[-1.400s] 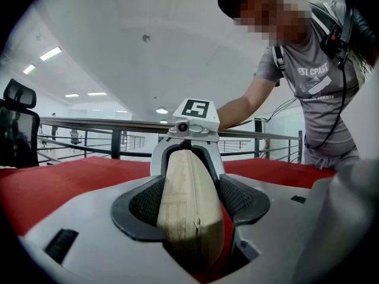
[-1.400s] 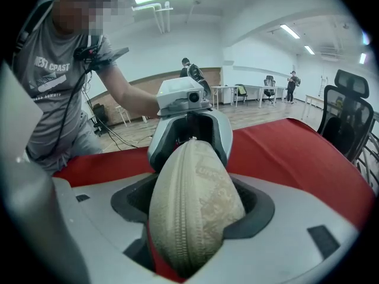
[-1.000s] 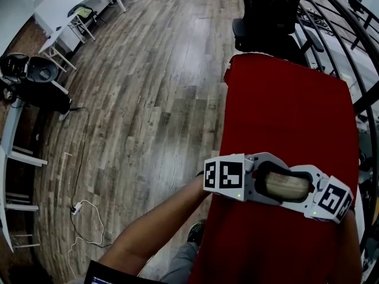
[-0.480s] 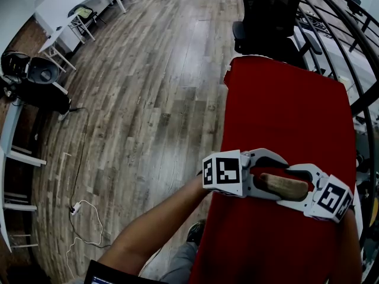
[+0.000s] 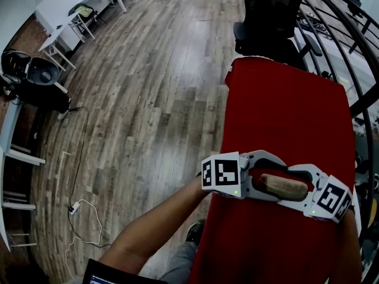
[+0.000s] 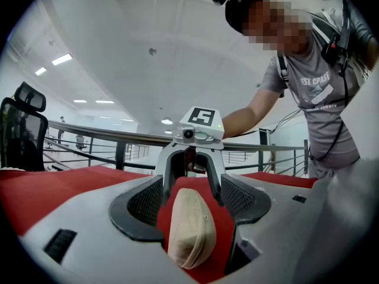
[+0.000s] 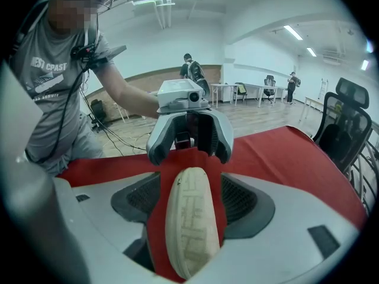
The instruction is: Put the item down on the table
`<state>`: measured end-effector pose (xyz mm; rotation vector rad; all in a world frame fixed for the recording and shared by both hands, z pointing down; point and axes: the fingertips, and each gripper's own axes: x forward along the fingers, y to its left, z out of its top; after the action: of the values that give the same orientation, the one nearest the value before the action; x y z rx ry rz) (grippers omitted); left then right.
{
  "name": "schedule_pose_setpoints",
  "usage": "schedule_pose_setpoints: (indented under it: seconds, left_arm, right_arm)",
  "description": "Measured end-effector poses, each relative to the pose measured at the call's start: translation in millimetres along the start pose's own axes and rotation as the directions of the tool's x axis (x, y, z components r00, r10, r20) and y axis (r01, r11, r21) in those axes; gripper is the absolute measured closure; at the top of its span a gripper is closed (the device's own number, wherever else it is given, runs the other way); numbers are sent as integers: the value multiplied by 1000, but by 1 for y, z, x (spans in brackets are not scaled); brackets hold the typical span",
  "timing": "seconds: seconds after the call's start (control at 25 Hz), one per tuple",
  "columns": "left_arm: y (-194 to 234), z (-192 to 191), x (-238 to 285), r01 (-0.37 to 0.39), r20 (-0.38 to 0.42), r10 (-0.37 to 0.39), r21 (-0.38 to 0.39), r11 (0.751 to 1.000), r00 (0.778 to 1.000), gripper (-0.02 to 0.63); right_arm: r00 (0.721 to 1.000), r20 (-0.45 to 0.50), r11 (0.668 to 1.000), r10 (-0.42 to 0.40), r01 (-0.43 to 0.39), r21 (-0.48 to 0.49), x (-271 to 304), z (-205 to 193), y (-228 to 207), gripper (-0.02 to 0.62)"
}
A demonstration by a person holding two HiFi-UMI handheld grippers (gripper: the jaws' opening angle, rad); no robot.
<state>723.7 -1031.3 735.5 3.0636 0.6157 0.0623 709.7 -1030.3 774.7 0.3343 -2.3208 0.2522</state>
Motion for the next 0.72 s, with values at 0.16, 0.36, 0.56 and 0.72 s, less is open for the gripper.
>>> schedule_pose_setpoints:
  seconds: [0.16, 0.36, 0.56, 0.72]
  left_arm:
    - [-3, 14, 1, 0, 6, 0, 20, 1000, 1000, 307]
    - [-12, 39, 0, 4, 9, -5, 40, 999, 1000, 308]
    - [-30, 72, 1, 12, 9, -12, 69, 998, 1000, 325]
    - [-51, 103, 2, 18, 12, -20, 100, 995, 1000, 356]
  right_arm:
    - [1000, -1, 1000, -12, 12, -11, -9, 6, 1, 310]
    - [999, 6, 999, -36, 36, -19, -25, 22, 9, 310]
    - [997, 44, 996, -70, 72, -47, -50, 45, 21, 310]
    - [992, 81, 993, -93, 98, -69, -72, 71, 41, 311]
